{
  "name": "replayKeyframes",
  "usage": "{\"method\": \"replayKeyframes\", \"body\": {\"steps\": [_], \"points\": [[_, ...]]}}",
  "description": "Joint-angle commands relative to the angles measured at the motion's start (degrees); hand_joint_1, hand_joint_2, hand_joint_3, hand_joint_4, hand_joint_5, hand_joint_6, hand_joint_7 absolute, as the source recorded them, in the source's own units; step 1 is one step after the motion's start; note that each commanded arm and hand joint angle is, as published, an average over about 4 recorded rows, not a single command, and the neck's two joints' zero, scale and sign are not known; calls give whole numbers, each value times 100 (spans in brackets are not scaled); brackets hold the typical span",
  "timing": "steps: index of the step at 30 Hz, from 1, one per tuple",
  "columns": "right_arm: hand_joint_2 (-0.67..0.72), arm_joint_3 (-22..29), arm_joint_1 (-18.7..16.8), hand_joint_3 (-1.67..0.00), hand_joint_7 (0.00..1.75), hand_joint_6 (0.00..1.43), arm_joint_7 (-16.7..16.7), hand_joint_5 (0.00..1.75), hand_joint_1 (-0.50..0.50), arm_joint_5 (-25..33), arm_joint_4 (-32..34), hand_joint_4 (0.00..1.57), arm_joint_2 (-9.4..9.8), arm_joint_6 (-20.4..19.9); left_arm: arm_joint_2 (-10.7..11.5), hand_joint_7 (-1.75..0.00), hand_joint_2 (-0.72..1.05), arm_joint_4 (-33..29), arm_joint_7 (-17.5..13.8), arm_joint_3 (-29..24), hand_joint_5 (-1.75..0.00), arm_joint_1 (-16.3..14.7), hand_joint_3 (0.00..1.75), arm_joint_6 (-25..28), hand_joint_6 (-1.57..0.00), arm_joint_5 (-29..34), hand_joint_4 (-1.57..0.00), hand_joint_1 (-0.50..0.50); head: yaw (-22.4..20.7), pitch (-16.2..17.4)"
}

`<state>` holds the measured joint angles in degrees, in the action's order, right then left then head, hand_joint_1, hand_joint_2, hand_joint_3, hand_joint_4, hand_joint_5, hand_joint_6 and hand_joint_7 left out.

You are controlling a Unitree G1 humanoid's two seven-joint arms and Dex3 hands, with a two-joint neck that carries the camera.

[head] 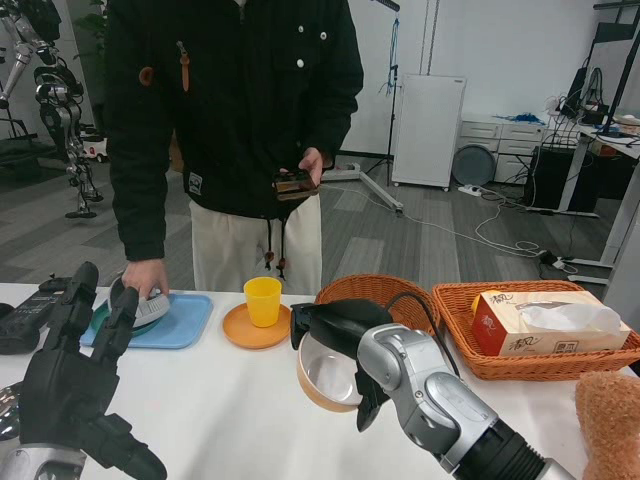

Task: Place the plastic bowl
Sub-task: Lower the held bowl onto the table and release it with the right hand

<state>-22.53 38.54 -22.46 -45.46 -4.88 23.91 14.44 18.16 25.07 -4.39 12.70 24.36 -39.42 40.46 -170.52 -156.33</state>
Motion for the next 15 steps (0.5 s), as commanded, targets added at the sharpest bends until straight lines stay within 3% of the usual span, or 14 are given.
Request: {"method": "replayKeyframes", "body": {"steps": [1, 6, 15], "points": [[-60, 20, -75, -159, 171, 128, -30, 155, -46, 11, 40, 137, -9, 7, -14, 0, -64, 59, -9, -4, 0, -85, 9, -5, 0, 15, -30, -50, 0, 0], [-60, 20, -75, -159, 173, 128, -30, 155, -46, 11, 40, 136, -9, 7, -14, 0, -72, 59, -9, -2, 0, -81, 9, -5, 0, 15, -30, -50, 2, -1], [-60, -15, -84, -159, 173, 128, -30, 155, -46, -99, 27, 135, 21, 33, -14, 0, -72, 59, -9, 5, 0, -85, 9, -5, 0, 24, -30, -50, 1, 37]]}}
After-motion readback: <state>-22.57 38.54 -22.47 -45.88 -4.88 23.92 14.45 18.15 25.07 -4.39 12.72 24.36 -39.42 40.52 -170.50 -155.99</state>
